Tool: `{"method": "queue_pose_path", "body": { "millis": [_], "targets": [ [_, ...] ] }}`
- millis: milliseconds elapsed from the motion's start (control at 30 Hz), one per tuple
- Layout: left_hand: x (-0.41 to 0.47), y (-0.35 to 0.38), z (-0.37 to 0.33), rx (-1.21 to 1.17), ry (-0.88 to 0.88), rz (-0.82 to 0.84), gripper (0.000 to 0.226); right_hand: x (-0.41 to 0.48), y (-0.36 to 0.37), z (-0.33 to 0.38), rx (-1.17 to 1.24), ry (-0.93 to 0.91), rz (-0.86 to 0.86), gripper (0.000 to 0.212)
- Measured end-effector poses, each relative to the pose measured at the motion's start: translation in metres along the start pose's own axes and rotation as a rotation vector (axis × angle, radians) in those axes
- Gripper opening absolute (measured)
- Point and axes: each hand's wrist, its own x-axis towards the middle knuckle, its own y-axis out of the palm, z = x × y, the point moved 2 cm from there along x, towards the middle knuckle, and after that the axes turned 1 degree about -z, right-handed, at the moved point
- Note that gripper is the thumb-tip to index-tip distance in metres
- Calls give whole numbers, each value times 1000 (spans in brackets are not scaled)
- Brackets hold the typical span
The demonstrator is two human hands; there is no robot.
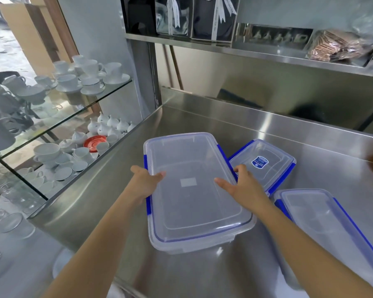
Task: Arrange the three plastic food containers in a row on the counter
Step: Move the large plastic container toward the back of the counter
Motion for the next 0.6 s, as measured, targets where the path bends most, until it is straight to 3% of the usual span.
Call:
{"method": "queue_pose_path", "body": {
  "millis": [100,200,233,300,367,433,500,600],
  "targets": [
    [14,-14,-6,-23,60,-52,49,9,6,8,144,17,-42,45],
    [15,-28,-15,-10,142,241,59,16,11,14,256,0,23,53],
    [10,-34,-18,43,155,401,77,17,13,15,293,-27,88,60],
    [3,-47,-21,242,109,631,148,13,15,15,258,-110,296,89],
    [-3,-57,-22,498,89,723,175,8,13,13,37,-144,478,126],
    [-6,-55,-16,748,143,747,172,9,8,10,-135,-138,544,140],
    [-4,-45,-7,918,210,668,160,13,6,10,-195,-141,569,141],
    [8,-33,5,829,331,524,151,21,11,11,-222,-168,523,139]
  ]
}}
